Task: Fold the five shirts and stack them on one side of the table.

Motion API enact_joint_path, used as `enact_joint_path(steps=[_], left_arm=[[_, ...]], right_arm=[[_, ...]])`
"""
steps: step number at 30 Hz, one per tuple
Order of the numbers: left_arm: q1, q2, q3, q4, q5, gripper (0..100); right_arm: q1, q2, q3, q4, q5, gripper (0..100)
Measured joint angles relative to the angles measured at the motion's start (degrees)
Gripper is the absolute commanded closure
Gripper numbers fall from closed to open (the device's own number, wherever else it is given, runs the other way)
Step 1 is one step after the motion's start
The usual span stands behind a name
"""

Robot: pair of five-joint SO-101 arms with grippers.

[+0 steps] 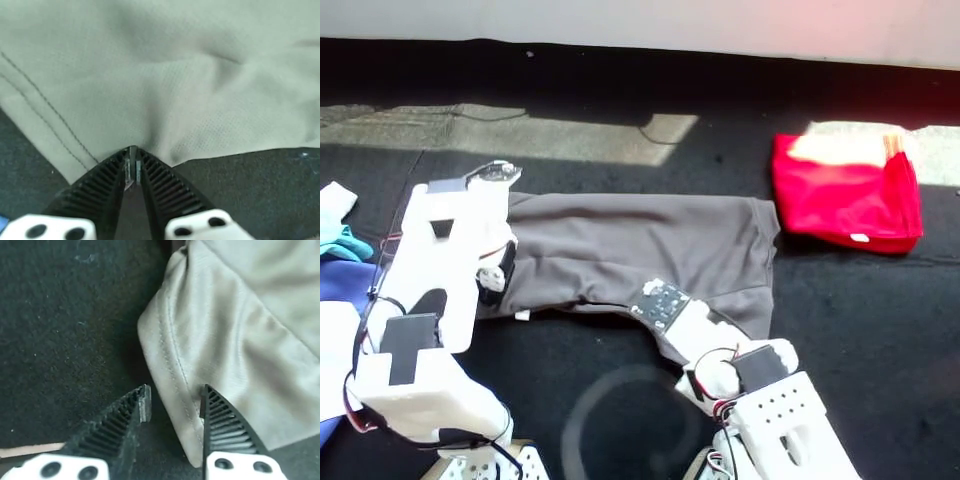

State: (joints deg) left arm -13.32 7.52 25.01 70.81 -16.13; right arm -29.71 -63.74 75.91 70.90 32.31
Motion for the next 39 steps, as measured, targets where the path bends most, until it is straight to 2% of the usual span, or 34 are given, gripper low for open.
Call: enact_joint_path(steps=[10,12,17,18,25,31,39], left_arm=[[0.1,-1.7,6.1,-8.6,0.1,99],[0.2,-2.3,7.4,-9.9,0.1,99],[0.2,-3.0,9.7,-12.1,0.1,99],[0.2,-3.0,9.8,-12.3,0.1,99],[0.2,-3.0,9.8,-12.3,0.1,99],[0.2,-3.0,9.8,-12.4,0.1,99],[0.2,-3.0,9.8,-12.4,0.1,99]], right_arm=[[-0.2,16.8,1.1,-11.3,2.0,77.4],[-0.2,20.7,0.8,-14.0,2.0,81.3],[0.4,26.1,-0.8,-18.5,2.0,99.3],[0.4,26.4,-1.5,-18.9,2.0,99.4],[6.9,28.2,-9.6,-15.9,2.2,99.2],[12.4,28.9,-21.2,-10.7,7.6,99.2],[13.9,37.1,-31.3,-13.9,8.3,99.2]])
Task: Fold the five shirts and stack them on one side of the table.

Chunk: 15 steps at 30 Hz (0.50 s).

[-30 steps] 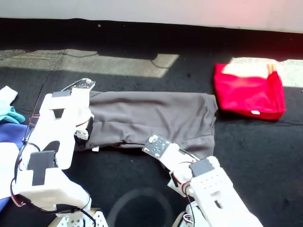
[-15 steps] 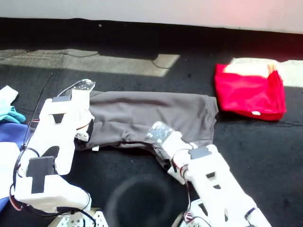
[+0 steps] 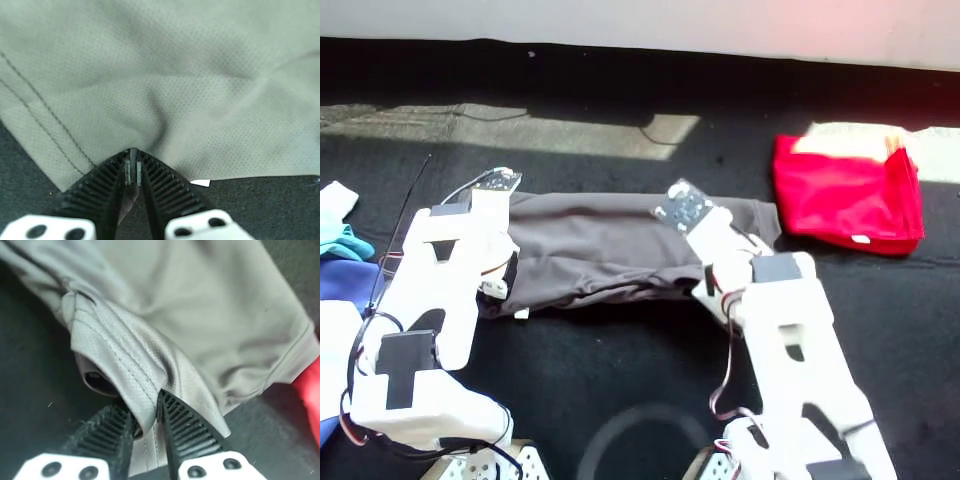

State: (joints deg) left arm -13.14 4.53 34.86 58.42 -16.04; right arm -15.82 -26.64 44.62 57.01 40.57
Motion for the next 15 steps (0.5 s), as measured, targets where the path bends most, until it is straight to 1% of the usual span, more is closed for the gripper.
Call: enact_joint_path(steps=[4,9,12,15], left_arm=[[0.0,0.0,0.0,0.0,0.0,99],[0.0,0.0,0.0,0.0,0.0,99],[0.0,0.0,0.0,0.0,0.0,99],[0.0,0.0,0.0,0.0,0.0,99]], right_arm=[[0.0,11.5,-8.3,-1.3,0.0,97.3],[0.2,27.7,-22.7,-1.1,-0.6,84.1],[1.1,36.0,-31.2,-0.2,-4.9,83.4],[3.2,41.3,-39.1,-0.1,-10.7,83.3]])
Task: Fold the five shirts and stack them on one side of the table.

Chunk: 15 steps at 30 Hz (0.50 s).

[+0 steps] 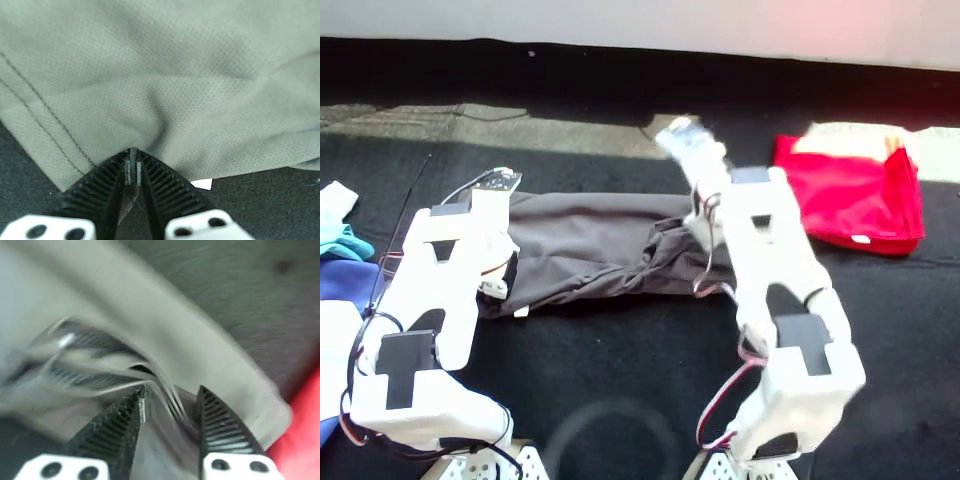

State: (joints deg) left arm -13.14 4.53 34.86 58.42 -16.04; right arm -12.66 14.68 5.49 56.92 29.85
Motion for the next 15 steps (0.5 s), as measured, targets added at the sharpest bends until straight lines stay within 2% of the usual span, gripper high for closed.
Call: enact_joint_path(steps=[3,6,8,10,15], left_arm=[[0.0,0.0,0.0,0.0,0.0,99],[0.0,0.0,0.0,0.0,0.0,99],[0.0,0.0,0.0,0.0,0.0,99],[0.0,0.0,0.0,0.0,0.0,99],[0.0,0.0,0.0,0.0,0.0,99]], right_arm=[[2.2,0.7,-5.3,0.5,-5.9,83.3],[3.8,-0.2,-7.8,4.0,-8.1,83.6],[4.2,-2.5,-8.0,7.8,-8.3,88.7],[4.2,-6.1,-8.0,12.1,-7.6,99.7],[3.3,-10.2,-8.5,23.2,-3.2,99.1]])
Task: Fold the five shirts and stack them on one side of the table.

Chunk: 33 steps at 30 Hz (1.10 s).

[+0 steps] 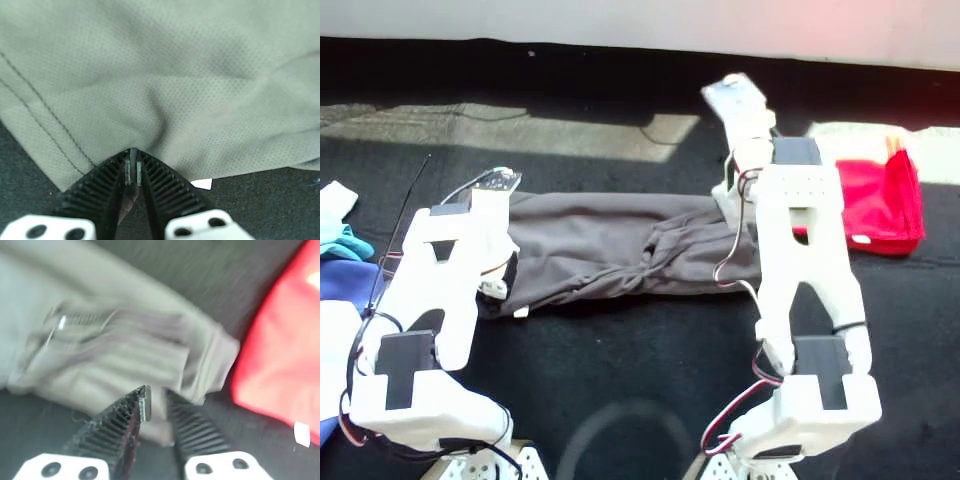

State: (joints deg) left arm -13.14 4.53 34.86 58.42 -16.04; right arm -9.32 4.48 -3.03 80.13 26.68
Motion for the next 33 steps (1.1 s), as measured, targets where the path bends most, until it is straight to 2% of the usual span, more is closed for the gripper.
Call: enact_joint_path(steps=[4,12,15,18,25,33], left_arm=[[0.0,0.0,0.0,0.0,0.0,99],[0.0,0.0,0.0,0.0,0.0,99],[0.0,0.0,0.0,0.0,0.0,99],[0.0,0.0,0.0,0.0,0.0,99],[0.0,0.0,0.0,0.0,0.0,99],[0.0,0.0,0.0,0.0,0.0,99]], right_arm=[[-0.3,0.0,1.4,0.9,2.5,99.1],[-0.3,0.0,15.1,-19.3,3.4,98.5],[-0.3,0.0,16.1,-21.7,1.8,92.6],[-0.1,0.0,16.2,-22.4,-1.9,88.2],[2.5,8.4,12.1,-22.2,-6.7,88.2],[2.9,16.7,1.1,-17.3,-7.0,88.2]])
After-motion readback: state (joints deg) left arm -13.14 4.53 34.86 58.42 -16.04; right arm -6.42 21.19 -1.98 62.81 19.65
